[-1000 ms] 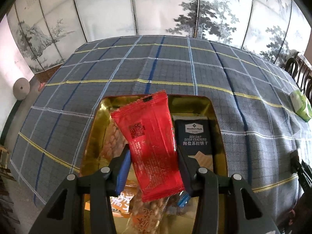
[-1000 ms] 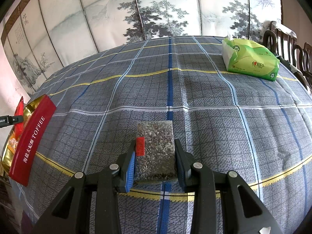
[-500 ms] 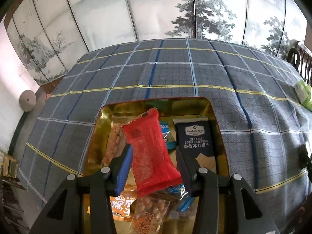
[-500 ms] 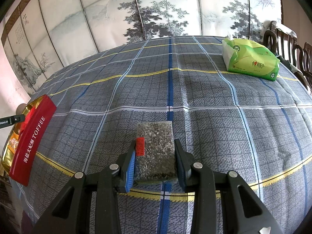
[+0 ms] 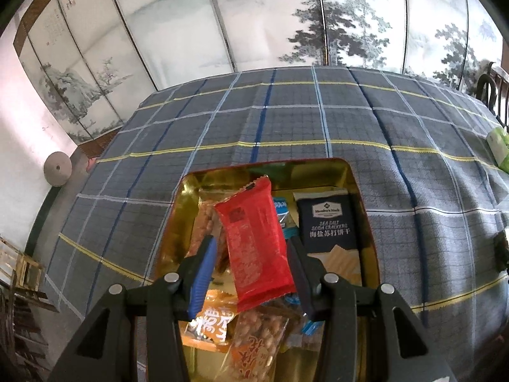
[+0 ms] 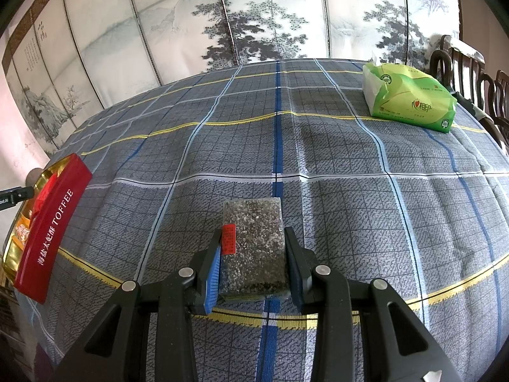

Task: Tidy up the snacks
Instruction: 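Carry the red pack into the gold tin and open the left gripper while the right holds the bag, then carry the dark snack bag into the gold tin and open the right gripper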

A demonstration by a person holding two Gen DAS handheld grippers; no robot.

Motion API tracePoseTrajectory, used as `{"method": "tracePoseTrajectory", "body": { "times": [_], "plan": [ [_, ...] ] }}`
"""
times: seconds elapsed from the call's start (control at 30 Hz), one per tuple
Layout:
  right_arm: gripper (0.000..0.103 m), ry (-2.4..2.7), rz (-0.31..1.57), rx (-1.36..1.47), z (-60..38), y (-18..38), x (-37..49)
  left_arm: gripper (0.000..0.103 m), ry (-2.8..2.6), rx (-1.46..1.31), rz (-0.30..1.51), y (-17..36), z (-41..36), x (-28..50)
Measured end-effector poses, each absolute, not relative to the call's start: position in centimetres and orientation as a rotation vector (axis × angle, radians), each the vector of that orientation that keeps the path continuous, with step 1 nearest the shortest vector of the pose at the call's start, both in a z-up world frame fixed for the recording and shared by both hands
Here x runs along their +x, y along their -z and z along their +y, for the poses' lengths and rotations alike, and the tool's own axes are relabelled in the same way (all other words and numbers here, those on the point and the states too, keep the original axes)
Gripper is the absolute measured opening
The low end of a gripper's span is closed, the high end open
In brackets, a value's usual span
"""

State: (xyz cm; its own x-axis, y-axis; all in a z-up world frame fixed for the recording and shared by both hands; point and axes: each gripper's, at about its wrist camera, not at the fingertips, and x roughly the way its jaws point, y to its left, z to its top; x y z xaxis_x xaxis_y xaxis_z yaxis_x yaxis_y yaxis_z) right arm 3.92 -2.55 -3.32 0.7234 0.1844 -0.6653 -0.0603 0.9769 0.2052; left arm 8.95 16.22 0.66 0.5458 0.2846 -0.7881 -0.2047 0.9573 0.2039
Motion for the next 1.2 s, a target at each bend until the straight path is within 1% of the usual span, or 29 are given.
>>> {"method": "tracePoseTrajectory", "body": {
  "times": [0.53,0.57,0.6,0.63,0.67,0.9,1.2],
  "plan": [
    [0.033,-0.127,0.755,0.135,-2.4,3.3,4.0,0.047,-0.284,0.026,0.924,-2.5,16.4,3.3],
    [0.033,-0.125,0.757,0.129,-2.3,3.3,4.0,0.049,-0.29,0.031,0.923,-2.5,16.3,2.9],
    [0.033,-0.12,0.759,0.119,-2.2,3.3,4.0,0.057,-0.296,0.037,0.921,-2.6,16.3,2.5],
    [0.032,-0.118,0.761,0.111,-2.1,3.2,4.0,0.06,-0.304,0.043,0.911,-2.6,16.3,2.1],
    [0.032,-0.119,0.763,0.108,-2.0,3.2,4.0,0.061,-0.308,0.048,0.899,-2.7,16.4,1.7],
    [0.032,-0.172,0.758,0.117,0.1,2.2,2.8,0.061,-0.312,0.074,0.879,-2.9,16.8,-0.3],
    [0.032,-0.37,0.701,0.116,6.7,-2.1,0.4,0.061,-0.314,0.039,0.898,-2.7,17.8,-1.3]
  ]
}}
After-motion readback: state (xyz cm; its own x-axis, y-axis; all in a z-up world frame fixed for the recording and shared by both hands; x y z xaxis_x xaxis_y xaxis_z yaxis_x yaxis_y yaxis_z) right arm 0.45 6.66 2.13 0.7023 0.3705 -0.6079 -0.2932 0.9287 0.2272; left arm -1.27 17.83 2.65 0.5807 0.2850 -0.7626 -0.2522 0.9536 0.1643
